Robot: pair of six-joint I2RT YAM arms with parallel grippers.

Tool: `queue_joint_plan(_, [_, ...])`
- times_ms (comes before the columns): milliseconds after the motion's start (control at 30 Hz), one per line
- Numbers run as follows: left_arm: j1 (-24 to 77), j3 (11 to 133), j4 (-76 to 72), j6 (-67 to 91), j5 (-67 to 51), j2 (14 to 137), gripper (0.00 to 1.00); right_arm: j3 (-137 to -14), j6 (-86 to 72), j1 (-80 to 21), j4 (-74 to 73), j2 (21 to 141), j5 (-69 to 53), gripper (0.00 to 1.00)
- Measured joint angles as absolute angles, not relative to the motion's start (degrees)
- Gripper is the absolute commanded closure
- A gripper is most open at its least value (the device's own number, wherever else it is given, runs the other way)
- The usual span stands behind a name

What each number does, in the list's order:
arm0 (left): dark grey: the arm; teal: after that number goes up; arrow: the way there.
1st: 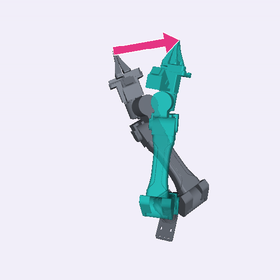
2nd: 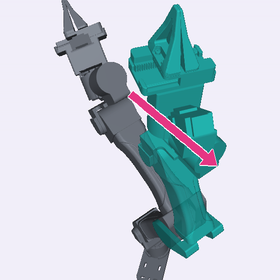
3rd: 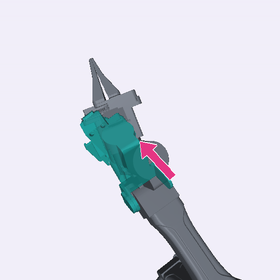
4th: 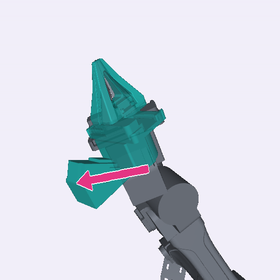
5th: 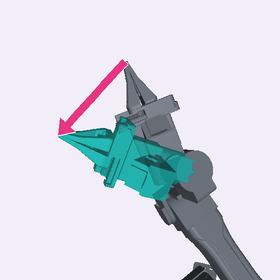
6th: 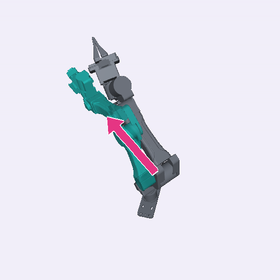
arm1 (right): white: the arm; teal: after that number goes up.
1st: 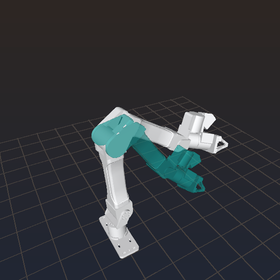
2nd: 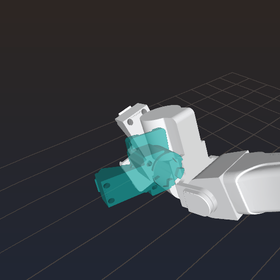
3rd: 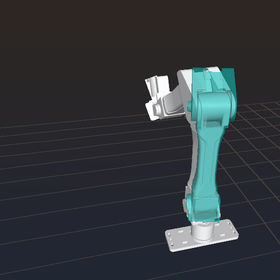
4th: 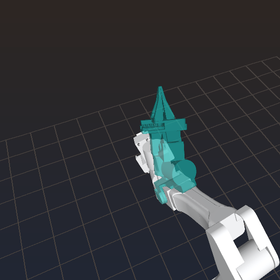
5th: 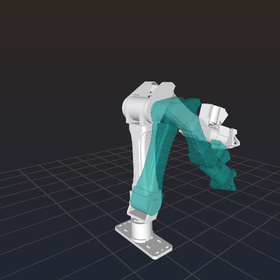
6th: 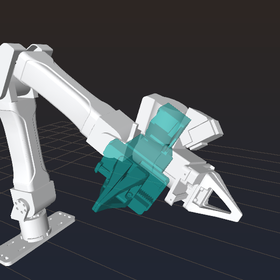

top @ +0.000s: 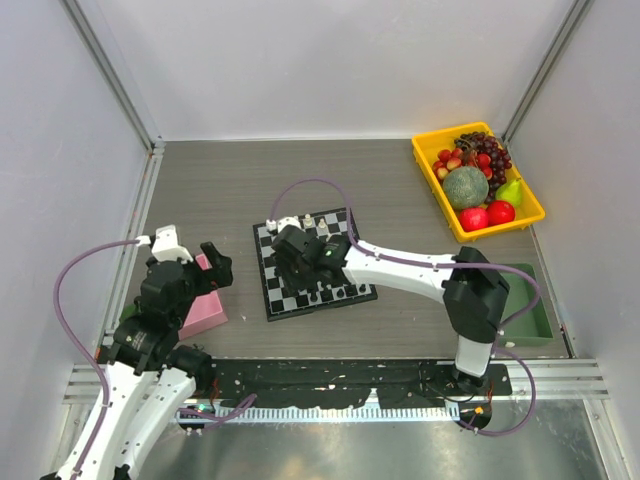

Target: Set up the chess pieces on the board

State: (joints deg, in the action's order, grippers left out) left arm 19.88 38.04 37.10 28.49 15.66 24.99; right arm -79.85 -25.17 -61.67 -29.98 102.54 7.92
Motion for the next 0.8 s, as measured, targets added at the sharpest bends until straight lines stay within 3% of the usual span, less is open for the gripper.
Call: queue_joint_plan(800, [19.9,38.0,37.6,27.7,14.9,28.9,0.01,-83.9,-25.7,-62.3,-32.3,110.7,7.4,0.69])
